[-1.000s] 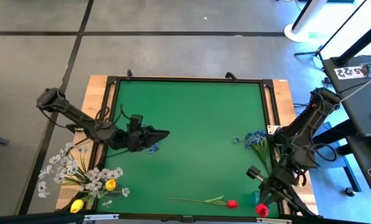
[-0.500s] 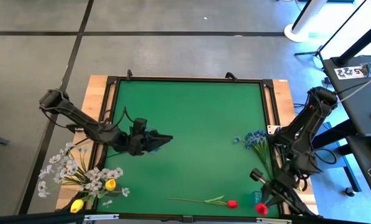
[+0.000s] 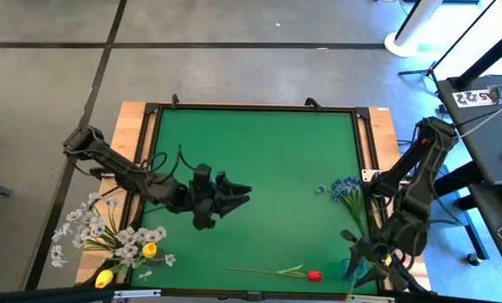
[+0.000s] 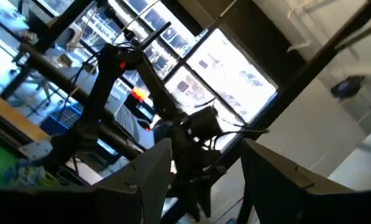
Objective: Sort flowers into vase by color
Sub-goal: Put the right blue flowers into the blue vase
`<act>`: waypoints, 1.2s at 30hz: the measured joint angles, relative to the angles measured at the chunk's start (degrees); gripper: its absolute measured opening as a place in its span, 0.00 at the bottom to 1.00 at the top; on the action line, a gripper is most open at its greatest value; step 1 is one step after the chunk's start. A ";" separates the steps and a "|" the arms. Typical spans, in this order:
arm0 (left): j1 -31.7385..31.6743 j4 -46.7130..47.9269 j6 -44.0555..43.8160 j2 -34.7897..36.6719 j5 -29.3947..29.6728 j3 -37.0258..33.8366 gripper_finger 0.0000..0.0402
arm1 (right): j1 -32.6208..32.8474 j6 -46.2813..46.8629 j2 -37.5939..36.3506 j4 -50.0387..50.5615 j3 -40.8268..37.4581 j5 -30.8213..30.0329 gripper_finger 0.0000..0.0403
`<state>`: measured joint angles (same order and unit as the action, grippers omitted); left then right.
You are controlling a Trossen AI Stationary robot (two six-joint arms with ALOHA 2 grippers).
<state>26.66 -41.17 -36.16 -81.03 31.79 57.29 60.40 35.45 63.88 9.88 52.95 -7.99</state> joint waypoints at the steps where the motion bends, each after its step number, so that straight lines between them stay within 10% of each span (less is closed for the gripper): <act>1: 0.12 2.01 0.97 -0.12 -0.13 1.21 0.47 | 0.00 1.51 0.00 4.70 2.20 1.18 0.36; 10: 1.20 13.38 2.68 -0.13 -0.50 5.54 0.46 | 0.00 14.27 -0.11 39.05 19.60 1.33 0.41; 19: 1.32 13.53 1.96 -0.16 -1.38 5.54 0.45 | -2.62 58.51 0.57 76.52 17.62 -3.70 0.40; 36: 1.93 13.66 2.02 -0.39 -1.33 5.54 0.45 | -44.13 31.13 0.11 53.27 -15.88 12.20 0.68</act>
<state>28.59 -27.51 -34.14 -81.43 30.46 62.83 16.27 66.58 63.99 63.15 37.07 4.21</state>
